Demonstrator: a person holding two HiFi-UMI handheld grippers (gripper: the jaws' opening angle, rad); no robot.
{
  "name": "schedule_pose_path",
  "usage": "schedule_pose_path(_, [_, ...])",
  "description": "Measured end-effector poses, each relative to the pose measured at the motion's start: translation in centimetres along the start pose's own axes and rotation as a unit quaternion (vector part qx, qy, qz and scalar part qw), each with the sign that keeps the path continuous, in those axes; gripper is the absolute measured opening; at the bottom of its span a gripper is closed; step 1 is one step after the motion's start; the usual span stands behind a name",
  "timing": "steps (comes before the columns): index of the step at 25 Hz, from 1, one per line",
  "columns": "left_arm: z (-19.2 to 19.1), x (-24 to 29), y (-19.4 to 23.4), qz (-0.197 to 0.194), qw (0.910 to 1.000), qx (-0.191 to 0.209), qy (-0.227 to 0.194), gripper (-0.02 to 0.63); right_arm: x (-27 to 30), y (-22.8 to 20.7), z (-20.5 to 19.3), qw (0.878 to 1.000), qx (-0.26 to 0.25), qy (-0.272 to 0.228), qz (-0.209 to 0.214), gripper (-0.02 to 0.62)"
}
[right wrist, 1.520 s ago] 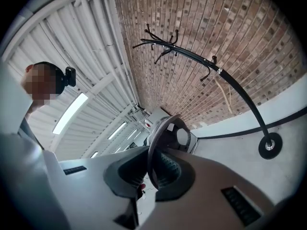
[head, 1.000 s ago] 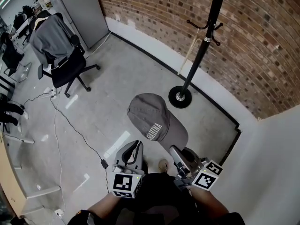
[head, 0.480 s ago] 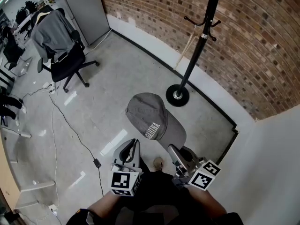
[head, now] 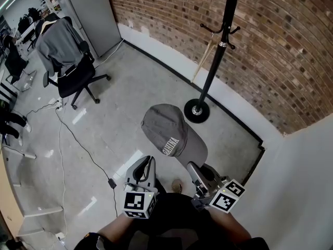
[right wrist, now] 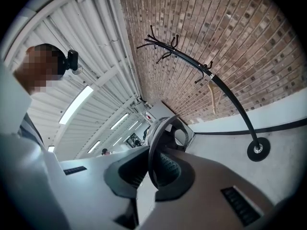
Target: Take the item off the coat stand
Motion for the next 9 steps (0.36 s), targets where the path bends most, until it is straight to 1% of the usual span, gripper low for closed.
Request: schedule_pose_path(9, [0.0,-1.0,1.0,0.0,1.0,-0.003,-0.001,0.058,0.5,1.2,-0.5,1.0,-0.005,-0.005,-0.001,0.029])
Point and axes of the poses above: the fingertips, and each gripper's own axes: x forward along the fingers, y to its left, z out of its top, the point moved 8 cm from there along -x, backward along the fingers, and after that the axes turned 7 degrees about x, right-handed, at the moved point
